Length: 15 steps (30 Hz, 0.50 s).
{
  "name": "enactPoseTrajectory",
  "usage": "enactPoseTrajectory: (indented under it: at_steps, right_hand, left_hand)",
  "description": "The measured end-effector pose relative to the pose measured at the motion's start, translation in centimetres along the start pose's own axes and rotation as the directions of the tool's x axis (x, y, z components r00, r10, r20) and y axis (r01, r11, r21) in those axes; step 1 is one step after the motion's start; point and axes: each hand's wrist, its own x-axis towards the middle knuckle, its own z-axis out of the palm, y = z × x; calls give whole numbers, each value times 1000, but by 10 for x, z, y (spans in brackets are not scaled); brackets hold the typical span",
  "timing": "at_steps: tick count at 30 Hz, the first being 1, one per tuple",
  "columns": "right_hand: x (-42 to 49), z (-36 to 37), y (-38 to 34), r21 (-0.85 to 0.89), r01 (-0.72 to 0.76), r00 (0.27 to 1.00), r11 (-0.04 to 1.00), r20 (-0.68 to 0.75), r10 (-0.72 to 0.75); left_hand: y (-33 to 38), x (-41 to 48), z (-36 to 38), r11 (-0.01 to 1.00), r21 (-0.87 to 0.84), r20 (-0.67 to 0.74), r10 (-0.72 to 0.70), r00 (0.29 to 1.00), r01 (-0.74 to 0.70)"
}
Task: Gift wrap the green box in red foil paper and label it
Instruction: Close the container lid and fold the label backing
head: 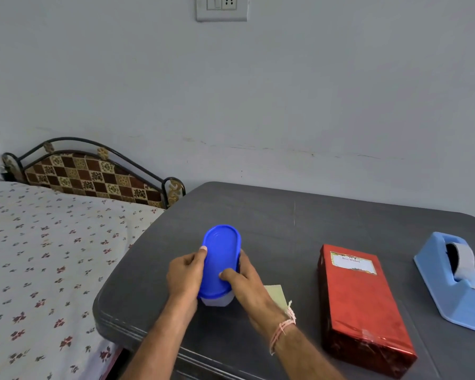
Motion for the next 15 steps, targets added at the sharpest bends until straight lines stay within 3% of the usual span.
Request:
enactPoseTrajectory:
  at_steps: [4, 9, 11, 13, 15]
  right_hand:
    - [7, 3, 7, 87, -26, 999, 996, 46, 22]
    - [11, 12, -6, -22, -65, 993, 998, -102, 63]
    - [8, 12, -10, -51, -70, 993, 996, -99, 65]
    - [-2, 6, -18, -50, -60, 997, 997, -54, 57]
    - [-15, -7, -32, -135, -7, 999, 991, -43, 2]
  left_hand:
    - [8, 13, -22, 996, 84, 200, 12, 980, -30]
    - [11, 30, -33, 992, 120, 213, 8, 977, -34]
    - [12, 30, -32, 986, 158, 221, 20, 975, -56]
    - [18, 23, -29, 934, 300, 160, 152, 975, -195]
    - [25, 10, -23, 840, 395, 84, 371, 925, -373]
